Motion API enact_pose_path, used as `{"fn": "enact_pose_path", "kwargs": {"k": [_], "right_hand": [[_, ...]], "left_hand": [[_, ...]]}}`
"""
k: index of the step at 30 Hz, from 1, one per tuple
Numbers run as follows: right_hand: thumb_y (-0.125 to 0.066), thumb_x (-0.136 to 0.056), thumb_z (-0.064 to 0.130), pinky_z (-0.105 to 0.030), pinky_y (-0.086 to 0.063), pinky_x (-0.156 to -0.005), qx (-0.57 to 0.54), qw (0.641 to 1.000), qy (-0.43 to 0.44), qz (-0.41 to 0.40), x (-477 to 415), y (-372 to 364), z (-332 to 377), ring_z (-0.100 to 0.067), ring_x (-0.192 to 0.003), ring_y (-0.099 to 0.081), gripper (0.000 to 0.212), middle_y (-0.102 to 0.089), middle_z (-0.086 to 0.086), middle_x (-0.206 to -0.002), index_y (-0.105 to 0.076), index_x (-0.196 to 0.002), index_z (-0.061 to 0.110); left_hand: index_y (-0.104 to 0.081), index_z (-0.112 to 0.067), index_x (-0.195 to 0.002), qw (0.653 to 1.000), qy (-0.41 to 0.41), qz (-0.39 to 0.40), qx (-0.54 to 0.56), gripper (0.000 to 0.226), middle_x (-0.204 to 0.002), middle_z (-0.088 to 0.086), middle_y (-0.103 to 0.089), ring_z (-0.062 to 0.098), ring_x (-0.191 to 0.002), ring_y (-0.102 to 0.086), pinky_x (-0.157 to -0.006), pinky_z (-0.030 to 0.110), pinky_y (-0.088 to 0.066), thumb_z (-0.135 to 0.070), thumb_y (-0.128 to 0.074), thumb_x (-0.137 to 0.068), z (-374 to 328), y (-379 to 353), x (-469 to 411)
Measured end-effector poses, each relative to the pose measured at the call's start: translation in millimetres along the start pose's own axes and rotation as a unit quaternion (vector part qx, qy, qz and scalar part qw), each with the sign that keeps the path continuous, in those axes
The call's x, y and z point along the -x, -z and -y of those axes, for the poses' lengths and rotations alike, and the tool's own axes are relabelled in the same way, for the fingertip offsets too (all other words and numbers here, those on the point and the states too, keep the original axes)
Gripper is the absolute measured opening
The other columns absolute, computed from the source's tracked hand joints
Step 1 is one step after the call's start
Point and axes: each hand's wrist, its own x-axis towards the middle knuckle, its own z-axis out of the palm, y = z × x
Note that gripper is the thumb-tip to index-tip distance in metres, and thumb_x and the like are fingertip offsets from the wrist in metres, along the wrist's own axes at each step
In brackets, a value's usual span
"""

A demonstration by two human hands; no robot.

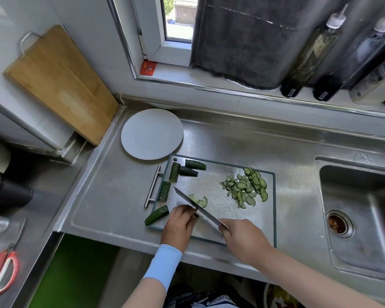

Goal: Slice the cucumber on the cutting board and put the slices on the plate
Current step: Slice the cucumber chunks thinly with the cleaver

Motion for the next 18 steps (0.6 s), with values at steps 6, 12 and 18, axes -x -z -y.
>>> {"fn": "enact_pose_path", "kwargs": {"k": [6, 12, 18], "right_hand": [[-0.041, -0.103, 0.030, -0.029, -0.035, -0.054, -0.005, 0.999, -0.015, -0.041, -5.5, 13.2, -0.7, -0.016, -0.056, -0.044, 0.034, -0.055, 0.003, -0.062, -0.043, -0.069, 0.030], [-0.040, -0.103, 0.031, -0.028, -0.034, -0.053, 0.011, 0.996, -0.041, -0.078, -10.6, 30.1, -12.3, -0.012, -0.060, -0.047, 0.028, -0.057, 0.005, -0.067, -0.050, -0.077, 0.026], [-0.039, -0.101, 0.031, -0.030, -0.038, -0.055, 0.005, 0.992, -0.064, -0.109, -13.9, 42.9, -32.2, -0.017, -0.067, -0.054, 0.027, -0.060, 0.006, -0.071, -0.050, -0.077, 0.031]], "left_hand": [[-0.075, -0.021, -0.090, 0.995, 0.079, 0.064, -0.001, 0.010, -0.090, -0.005, -0.062, 0.015, -0.088, -0.058, -0.071, 0.027, -0.049, -0.015, -0.074, -0.082, -1.5, 3.3, -24.6], [-0.063, -0.017, -0.117, 0.978, 0.182, 0.102, -0.033, 0.032, -0.112, -0.002, -0.049, 0.011, -0.095, -0.050, -0.083, 0.019, -0.038, -0.016, -0.070, -0.086, -11.2, 10.9, -57.8], [-0.068, -0.018, -0.110, 0.954, 0.240, 0.181, -0.016, 0.022, -0.110, -0.001, -0.057, 0.016, -0.097, -0.060, -0.084, 0.018, -0.041, -0.017, -0.066, -0.088, -45.9, -10.0, -91.3]]}}
